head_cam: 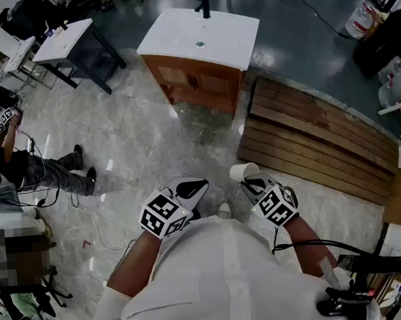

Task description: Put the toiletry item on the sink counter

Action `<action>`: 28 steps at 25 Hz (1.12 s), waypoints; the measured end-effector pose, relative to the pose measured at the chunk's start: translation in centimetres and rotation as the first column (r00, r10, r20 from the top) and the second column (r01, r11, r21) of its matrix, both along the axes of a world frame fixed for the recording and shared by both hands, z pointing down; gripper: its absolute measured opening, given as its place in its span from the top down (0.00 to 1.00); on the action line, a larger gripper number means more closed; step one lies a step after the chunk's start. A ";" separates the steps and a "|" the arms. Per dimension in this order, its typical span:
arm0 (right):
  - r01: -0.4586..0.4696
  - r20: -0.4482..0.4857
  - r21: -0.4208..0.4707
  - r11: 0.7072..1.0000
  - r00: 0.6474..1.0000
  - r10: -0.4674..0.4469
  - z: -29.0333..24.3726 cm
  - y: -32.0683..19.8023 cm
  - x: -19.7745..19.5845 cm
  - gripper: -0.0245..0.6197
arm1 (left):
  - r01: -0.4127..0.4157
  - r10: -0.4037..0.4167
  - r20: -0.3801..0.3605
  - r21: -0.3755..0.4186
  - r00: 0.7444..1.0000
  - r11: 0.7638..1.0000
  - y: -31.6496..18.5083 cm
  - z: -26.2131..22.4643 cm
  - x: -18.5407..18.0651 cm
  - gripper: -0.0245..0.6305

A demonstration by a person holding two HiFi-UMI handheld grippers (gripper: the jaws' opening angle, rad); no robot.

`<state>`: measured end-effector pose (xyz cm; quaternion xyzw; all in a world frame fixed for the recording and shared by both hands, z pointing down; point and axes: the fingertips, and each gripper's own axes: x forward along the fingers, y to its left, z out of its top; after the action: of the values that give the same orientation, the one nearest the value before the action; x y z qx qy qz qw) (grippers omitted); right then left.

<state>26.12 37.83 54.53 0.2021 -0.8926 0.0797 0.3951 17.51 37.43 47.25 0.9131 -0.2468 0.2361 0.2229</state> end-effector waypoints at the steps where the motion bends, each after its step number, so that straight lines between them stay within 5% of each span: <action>1: 0.006 0.002 0.001 1.000 1.000 -0.006 -0.1 -0.4 -0.7 0.94 | 0.008 -0.008 -0.001 -0.001 1.000 1.000 -0.4 0.0 -0.7 0.95; 12: 0.022 -0.059 0.011 1.000 0.998 -0.021 0.4 -9.7 -8.2 0.94 | 0.018 -0.016 -0.058 0.027 0.998 0.999 -10.3 0.8 -8.6 0.95; 28: 0.154 -0.184 0.070 0.986 0.973 -0.139 -2.5 -34.3 -21.7 0.94 | 0.043 -0.037 -0.095 0.060 0.995 0.997 -28.5 -0.7 -23.8 0.95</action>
<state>4.43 3.51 52.03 0.1585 -0.8687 -0.0055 0.4693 -6.27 8.89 46.50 0.9245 -0.2617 0.1806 0.2105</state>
